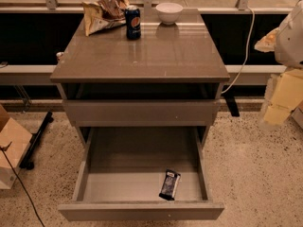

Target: Pick rxbar blueberry from middle drawer and place on counter

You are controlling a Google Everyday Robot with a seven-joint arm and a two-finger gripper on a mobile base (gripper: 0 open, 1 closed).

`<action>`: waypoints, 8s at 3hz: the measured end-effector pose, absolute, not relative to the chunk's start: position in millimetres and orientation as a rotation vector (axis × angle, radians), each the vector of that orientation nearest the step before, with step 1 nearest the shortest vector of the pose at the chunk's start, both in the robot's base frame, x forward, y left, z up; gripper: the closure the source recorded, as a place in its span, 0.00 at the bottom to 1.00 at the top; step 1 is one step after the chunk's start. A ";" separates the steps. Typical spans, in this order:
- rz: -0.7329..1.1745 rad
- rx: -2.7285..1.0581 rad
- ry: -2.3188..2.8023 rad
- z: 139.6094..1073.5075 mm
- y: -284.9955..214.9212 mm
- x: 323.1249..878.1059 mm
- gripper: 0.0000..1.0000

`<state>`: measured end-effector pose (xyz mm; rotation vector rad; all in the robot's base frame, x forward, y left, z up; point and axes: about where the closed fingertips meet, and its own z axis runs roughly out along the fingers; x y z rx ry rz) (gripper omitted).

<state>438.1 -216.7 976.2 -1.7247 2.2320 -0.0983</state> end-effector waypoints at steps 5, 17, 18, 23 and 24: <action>0.245 -1.767 1.963 861.1 -143.0 436.7 0.00; 0.744 -1.210 1.960 519.1 -83.2 548.2 0.00; 0.755 -1.208 1.961 514.5 -80.6 546.9 0.00; 0.594 -1.135 2.043 382.8 -81.7 546.1 0.00; 0.540 -1.135 2.081 359.4 -85.4 538.4 0.00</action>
Offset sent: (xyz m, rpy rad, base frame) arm -0.0014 0.0203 -0.0276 0.1125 0.0418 0.0722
